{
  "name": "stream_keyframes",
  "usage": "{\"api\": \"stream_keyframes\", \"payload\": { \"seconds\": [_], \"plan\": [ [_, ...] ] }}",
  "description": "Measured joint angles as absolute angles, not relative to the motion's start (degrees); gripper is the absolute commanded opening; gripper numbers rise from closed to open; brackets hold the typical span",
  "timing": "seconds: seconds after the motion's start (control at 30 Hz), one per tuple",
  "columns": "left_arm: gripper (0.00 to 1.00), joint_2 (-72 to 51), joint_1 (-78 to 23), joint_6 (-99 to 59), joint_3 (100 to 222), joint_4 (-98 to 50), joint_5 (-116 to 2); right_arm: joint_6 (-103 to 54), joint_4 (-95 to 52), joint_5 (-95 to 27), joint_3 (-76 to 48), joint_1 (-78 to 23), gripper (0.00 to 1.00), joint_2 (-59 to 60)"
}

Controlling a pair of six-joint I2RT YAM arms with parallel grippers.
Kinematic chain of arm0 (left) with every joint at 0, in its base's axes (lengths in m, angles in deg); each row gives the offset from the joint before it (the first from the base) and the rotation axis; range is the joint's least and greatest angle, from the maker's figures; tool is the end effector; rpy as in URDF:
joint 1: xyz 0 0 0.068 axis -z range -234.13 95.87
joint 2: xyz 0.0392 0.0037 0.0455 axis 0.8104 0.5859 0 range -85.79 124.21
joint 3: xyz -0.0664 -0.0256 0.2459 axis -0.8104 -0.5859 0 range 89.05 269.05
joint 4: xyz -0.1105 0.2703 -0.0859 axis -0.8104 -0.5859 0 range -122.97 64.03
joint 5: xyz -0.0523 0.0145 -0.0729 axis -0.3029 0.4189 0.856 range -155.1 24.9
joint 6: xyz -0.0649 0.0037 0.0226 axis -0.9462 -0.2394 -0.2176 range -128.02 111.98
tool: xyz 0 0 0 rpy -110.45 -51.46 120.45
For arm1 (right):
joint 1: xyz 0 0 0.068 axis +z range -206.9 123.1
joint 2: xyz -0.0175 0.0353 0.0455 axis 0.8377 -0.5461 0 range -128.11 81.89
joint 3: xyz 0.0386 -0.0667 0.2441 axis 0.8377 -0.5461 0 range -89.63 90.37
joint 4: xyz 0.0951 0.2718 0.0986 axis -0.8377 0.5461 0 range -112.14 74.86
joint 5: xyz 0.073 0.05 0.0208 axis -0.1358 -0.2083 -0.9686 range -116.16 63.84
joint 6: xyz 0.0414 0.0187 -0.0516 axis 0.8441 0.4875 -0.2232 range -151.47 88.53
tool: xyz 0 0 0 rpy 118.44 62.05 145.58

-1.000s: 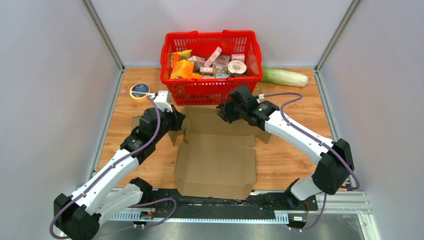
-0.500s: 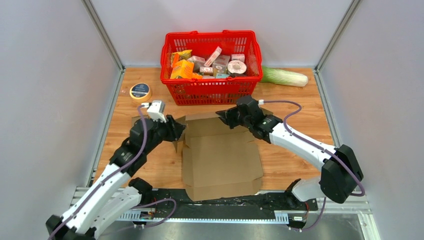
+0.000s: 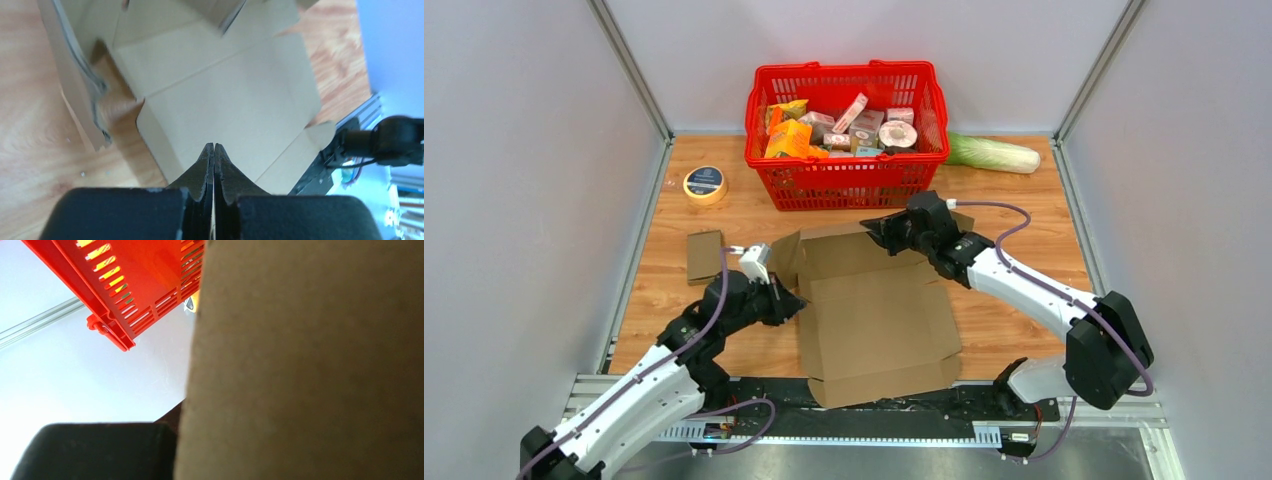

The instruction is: Fold the paper box

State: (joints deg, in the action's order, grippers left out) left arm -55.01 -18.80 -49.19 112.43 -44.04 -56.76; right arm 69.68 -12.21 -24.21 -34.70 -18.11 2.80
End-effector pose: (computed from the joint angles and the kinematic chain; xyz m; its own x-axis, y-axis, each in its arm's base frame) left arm 0.1750 -0.1339 0.2062 -0.7112 -0.2941 -0.6385 0.2802 0.7145 -0.6411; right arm 0.2896 0.2305 0.2189 -0.5083 0.8495 0.1414 0.5454 0.1904 0.8163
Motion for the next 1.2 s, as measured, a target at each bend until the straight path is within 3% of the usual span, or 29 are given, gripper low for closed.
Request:
{"api": "stream_keyframes", "payload": {
  "seconds": [0.47,0.93,1.2],
  "plan": [
    [0.00,-34.61,-11.06,-55.75,108.03,-30.79,-63.56,71.73,-13.91,-23.90,-38.50,-22.33,0.07,5.60],
    [0.00,-25.89,-10.98,-58.72,103.62,-24.08,-70.29,71.49,-15.95,-24.71,-43.53,-26.99,0.04,10.12],
    [0.00,-18.96,-10.76,-60.62,105.76,-18.29,-72.59,66.49,-24.47,-25.43,-53.23,-27.51,0.02,17.64]
  ]
}}
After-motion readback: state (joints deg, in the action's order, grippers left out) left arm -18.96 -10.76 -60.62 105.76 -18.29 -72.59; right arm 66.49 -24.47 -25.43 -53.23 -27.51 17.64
